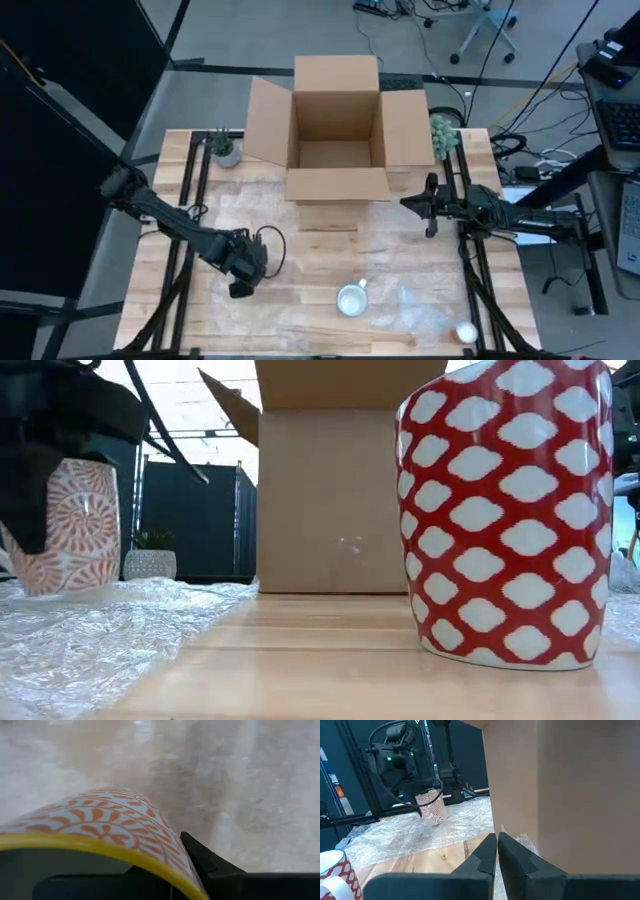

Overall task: Wrap mug
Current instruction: Wrap the yellow mug with the left bubble wrap

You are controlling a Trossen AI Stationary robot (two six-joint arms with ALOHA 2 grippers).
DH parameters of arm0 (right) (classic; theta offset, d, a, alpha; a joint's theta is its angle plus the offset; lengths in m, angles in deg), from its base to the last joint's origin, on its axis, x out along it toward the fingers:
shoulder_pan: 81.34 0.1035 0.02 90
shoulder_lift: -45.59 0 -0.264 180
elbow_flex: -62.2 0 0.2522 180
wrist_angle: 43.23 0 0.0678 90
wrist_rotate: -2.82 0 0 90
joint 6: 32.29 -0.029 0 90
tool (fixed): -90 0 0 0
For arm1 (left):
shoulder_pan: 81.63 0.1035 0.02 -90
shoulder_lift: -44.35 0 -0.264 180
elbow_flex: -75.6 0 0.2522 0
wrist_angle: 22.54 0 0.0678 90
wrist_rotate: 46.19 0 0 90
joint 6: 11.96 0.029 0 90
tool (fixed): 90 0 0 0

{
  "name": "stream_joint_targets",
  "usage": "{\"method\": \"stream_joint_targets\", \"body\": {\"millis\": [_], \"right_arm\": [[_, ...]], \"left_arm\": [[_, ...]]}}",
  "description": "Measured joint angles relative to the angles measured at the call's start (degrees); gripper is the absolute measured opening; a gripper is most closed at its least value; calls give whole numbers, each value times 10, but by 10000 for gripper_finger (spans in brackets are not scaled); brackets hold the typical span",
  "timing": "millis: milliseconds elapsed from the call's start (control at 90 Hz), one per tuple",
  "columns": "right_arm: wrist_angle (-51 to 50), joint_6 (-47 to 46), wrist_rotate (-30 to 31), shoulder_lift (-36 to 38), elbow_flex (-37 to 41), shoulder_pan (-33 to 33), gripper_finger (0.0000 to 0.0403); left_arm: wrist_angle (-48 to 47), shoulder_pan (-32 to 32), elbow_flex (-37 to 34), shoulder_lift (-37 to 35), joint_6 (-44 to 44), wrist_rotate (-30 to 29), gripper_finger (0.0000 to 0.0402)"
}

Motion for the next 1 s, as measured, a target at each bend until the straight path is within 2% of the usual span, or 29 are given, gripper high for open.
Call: {"method": "stream_joint_targets", "body": {"millis": [167, 378, 644, 800, 1000], "right_arm": [[0, 0, 0, 0, 0, 0, 4], [0, 0, 0, 0, 0, 0, 4], [0, 0, 0, 0, 0, 0, 4], [0, 0, 0, 0, 0, 0, 4], [0, 0, 0, 0, 0, 0, 4]], "left_arm": [[6, 8, -8, 0, 13, -9, 10], [4, 8, -8, 0, 13, -9, 57], [-4, 8, -4, 0, 18, -2, 94], [-71, 8, 40, 0, 28, 9, 117], [-172, 6, 126, -13, 27, 9, 122]]}}
